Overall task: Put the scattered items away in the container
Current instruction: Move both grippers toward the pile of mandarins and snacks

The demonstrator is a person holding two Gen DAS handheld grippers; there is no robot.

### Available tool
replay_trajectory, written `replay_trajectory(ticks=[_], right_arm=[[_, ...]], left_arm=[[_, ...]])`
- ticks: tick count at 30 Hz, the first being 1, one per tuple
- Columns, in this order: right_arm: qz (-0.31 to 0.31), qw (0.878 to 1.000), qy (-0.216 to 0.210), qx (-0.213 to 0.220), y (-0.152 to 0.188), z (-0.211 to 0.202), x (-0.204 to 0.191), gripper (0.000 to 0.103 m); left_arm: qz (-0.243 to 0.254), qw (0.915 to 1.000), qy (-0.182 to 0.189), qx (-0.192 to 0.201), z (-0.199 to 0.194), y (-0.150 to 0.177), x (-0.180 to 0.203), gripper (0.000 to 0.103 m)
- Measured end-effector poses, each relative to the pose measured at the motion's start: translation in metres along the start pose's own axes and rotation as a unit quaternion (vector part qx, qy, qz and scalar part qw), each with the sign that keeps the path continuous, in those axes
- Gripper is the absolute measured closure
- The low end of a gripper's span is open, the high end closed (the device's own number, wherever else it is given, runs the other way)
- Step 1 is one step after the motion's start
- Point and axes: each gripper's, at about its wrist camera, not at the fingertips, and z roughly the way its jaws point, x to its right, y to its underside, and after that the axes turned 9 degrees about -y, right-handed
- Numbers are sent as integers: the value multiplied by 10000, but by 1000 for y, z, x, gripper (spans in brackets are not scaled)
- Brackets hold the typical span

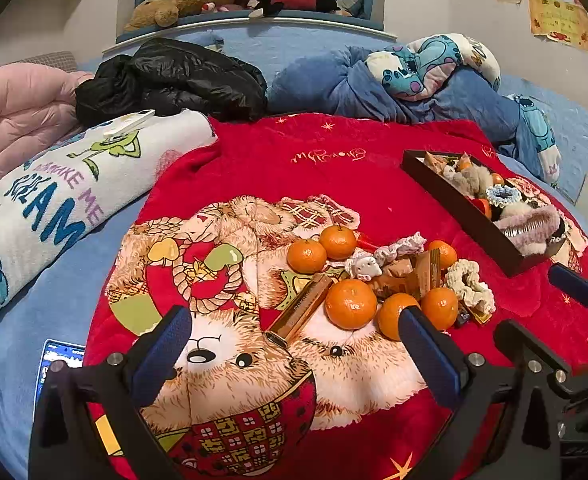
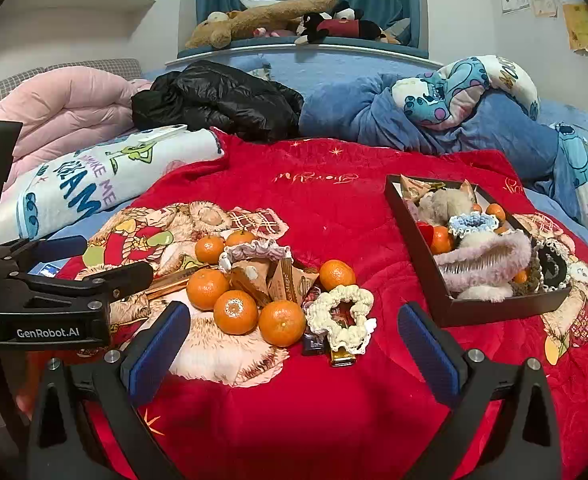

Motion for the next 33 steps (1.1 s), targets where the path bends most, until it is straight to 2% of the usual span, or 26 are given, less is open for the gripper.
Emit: replay_trajectory(ticks=[27,33], right_arm=[[269,9995,24,-142,0,3,10,0],[473,9989,-57,-39,-1,-1,17,0]], left_arm=[[144,9998,38,-147,6,3,7,0],[135,9996,106,-234,10,4,6,0]])
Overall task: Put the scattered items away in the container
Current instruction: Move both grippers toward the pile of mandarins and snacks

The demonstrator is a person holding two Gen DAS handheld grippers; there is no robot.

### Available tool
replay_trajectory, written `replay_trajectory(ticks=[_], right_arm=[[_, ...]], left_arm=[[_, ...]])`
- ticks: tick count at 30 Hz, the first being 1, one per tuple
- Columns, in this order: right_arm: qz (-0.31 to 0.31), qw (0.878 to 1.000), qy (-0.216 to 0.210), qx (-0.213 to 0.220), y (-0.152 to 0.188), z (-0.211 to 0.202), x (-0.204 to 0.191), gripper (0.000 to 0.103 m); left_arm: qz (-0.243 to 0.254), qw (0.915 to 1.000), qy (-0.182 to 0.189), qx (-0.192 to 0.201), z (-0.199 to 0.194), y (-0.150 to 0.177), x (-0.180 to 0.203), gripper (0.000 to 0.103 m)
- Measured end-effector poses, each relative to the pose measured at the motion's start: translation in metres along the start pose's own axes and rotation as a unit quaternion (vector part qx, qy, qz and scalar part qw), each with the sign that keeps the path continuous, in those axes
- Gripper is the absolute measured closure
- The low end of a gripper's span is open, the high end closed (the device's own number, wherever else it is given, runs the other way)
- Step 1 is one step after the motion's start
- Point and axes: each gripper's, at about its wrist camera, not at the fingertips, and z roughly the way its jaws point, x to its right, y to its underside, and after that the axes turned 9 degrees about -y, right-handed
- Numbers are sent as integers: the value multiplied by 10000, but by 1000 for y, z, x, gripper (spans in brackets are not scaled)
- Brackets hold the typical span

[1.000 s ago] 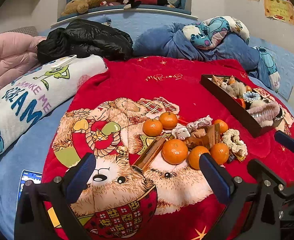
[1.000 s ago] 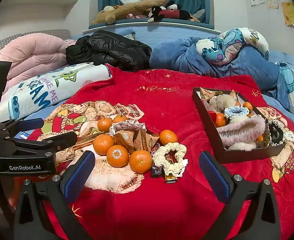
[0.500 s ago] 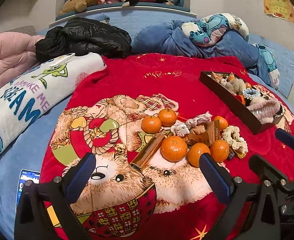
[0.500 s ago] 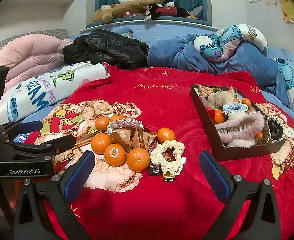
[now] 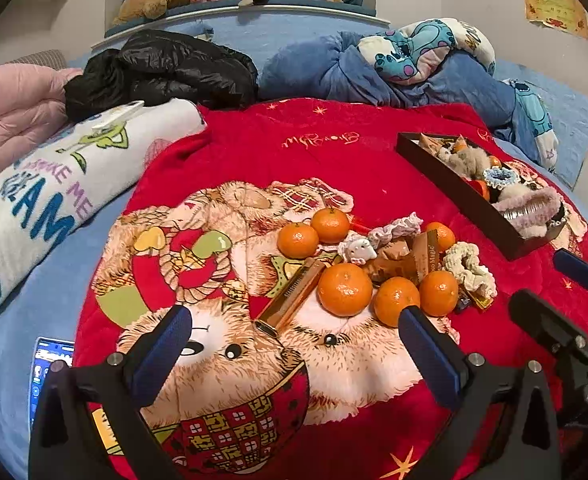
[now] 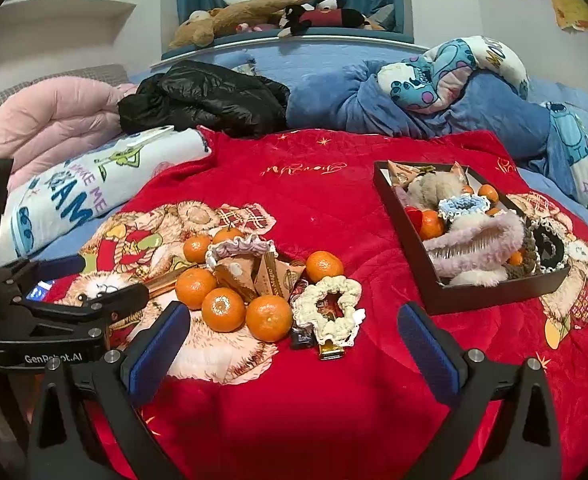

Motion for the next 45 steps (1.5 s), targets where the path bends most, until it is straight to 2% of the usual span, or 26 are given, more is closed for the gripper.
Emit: replay_trajectory(ticks=[6,9,13,30,36,45], right_arm=[[170,9996,-202,48,-1,0,5,0],[192,9994,-263,118,-1,0,4,0],[117,9998,-115,129,0,2,1,0],[364,9991,-209,-42,2,13,16,0],[847,9954,-440,48,2,8,29,0],[727,9973,-101,40,2,8,25,0]], left_arm=[[57,9999,-131,-31,5,1,2,0],[73,9999,-78,-87,7,1,1,0],[62,9998,-19,-171,11,1,1,0],[171,9993,98,-329,23,2,0,0],[181,9994,209,-219,20,3,0,0],[297,9992,142,-236,21,1,-2,0]])
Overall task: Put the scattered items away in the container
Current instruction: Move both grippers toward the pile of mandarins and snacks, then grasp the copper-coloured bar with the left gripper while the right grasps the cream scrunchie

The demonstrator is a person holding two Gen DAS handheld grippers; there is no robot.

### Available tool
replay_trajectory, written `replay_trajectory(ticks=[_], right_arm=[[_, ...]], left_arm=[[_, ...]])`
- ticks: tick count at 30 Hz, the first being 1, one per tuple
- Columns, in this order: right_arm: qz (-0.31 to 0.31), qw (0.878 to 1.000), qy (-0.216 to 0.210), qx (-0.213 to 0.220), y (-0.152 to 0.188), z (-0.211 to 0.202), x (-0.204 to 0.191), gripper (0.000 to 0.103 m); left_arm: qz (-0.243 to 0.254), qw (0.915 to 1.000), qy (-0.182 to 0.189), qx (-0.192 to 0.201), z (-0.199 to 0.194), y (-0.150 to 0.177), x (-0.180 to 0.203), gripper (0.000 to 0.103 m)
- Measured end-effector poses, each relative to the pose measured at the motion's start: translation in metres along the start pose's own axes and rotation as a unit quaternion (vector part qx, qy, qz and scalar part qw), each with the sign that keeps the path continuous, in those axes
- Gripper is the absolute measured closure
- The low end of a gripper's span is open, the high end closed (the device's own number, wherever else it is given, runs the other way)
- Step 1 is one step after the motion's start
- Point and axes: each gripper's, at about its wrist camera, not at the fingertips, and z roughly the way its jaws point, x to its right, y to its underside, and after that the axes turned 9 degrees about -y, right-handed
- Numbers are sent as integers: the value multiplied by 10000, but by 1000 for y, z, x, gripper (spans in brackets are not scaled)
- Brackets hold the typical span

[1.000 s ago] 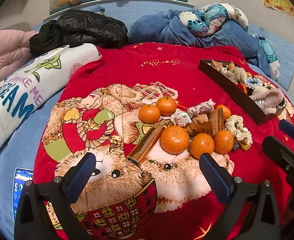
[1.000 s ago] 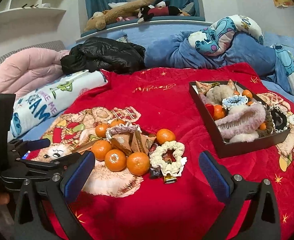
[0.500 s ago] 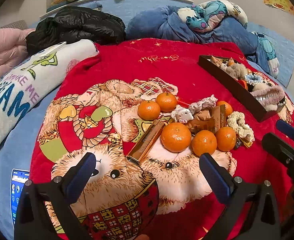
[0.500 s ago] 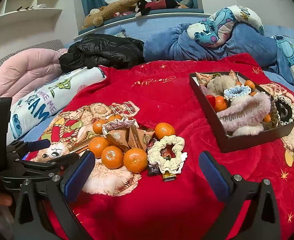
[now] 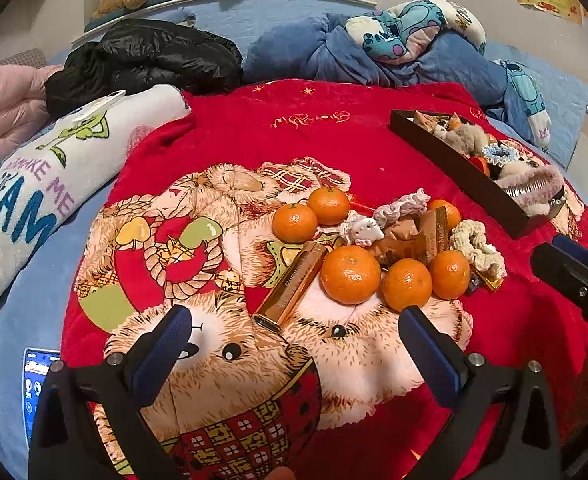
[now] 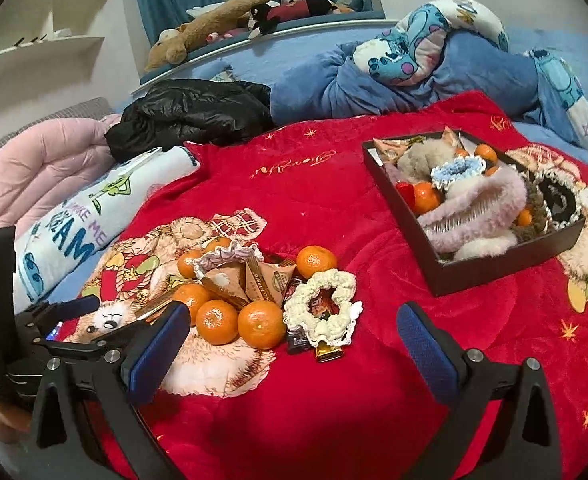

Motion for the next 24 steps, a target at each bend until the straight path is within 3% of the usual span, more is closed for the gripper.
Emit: replay_trajectory(ticks=[7,15,21,24], right_arm=[[222,9996,-185,-64,0,0,8,3],[197,9997,62,-128,1,2,7,4],[198,9996,103,-193,2,8,10,13],[198,9995,71,-216,3,10,10,19]], left_arm=[[248,9995,-194,5,3,1,5,0],[587,9977,-352,-28,13,0,4,0],[605,9976,-257,-228,35,-10,3,0],[681,9966,-214,-417,47,-10,6,8]])
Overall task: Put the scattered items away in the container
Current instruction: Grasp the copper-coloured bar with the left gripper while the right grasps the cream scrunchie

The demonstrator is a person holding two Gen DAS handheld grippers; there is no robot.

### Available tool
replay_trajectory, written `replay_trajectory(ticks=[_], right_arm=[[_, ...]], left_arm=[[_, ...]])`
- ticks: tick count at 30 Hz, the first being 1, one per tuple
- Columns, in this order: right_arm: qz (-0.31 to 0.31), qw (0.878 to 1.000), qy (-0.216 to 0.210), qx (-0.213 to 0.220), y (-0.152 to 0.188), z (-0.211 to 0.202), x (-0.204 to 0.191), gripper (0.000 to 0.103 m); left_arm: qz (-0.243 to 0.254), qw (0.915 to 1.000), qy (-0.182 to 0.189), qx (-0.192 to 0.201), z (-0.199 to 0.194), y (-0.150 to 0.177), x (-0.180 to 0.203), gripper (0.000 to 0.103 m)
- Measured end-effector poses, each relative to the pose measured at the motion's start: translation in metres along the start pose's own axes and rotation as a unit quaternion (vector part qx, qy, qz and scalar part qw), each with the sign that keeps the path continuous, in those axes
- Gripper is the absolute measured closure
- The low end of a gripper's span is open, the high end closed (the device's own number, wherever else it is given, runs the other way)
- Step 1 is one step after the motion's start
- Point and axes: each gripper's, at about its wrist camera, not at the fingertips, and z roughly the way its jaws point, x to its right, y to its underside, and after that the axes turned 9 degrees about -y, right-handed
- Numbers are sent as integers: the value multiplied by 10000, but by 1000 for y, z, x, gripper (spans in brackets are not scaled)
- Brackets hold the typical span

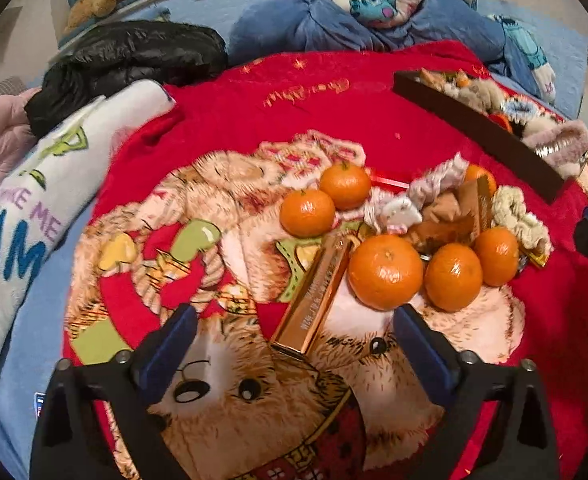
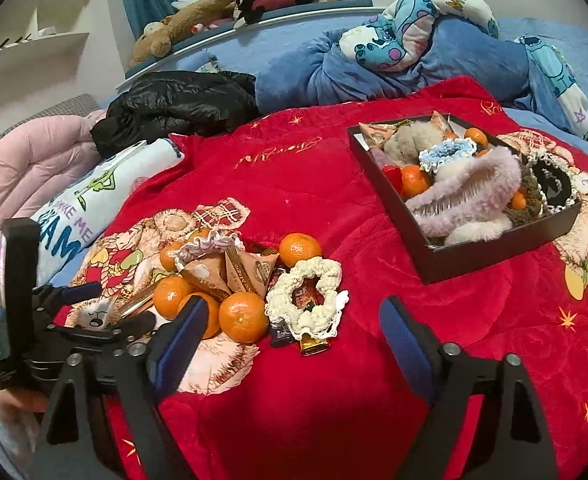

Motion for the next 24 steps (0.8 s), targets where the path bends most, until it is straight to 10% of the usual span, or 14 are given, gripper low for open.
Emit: replay_trajectory(ticks=[15,24], right_arm=[[-254,9992,130,-276,2,21,-4,55],[-159,9962,489,-697,7,44,4,65]], left_arm=[[-330,9983,397,-268,20,6,-8,25],[-541,9969,564,-57,7,6,-18,74]])
